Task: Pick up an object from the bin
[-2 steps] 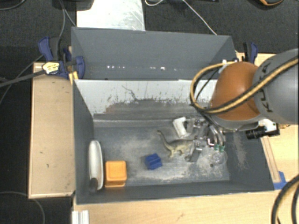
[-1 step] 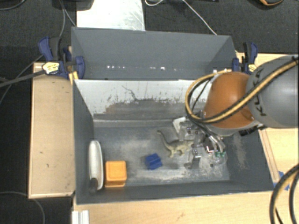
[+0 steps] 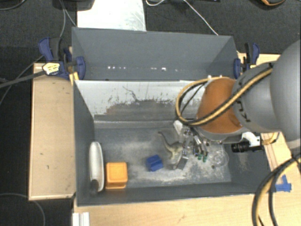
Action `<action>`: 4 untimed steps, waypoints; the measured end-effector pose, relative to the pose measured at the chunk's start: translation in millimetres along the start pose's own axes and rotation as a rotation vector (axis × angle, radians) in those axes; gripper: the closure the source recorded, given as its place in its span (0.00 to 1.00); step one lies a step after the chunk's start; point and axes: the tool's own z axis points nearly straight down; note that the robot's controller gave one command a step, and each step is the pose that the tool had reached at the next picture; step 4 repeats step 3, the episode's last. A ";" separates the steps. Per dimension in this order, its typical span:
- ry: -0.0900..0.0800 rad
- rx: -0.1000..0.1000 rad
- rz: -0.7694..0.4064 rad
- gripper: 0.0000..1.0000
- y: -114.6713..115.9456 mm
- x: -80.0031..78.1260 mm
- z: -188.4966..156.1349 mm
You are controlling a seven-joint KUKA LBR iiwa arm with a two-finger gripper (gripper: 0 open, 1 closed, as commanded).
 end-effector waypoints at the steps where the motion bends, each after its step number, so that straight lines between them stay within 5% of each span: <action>1: 0.001 -0.002 -0.260 1.00 -16.3 7.3 -1.2; 4: 0.001 -0.002 -0.261 1.00 -16.2 7.4 -2.1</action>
Offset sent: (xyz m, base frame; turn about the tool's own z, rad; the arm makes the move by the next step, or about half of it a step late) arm 0.0000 0.0000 0.0000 0.0000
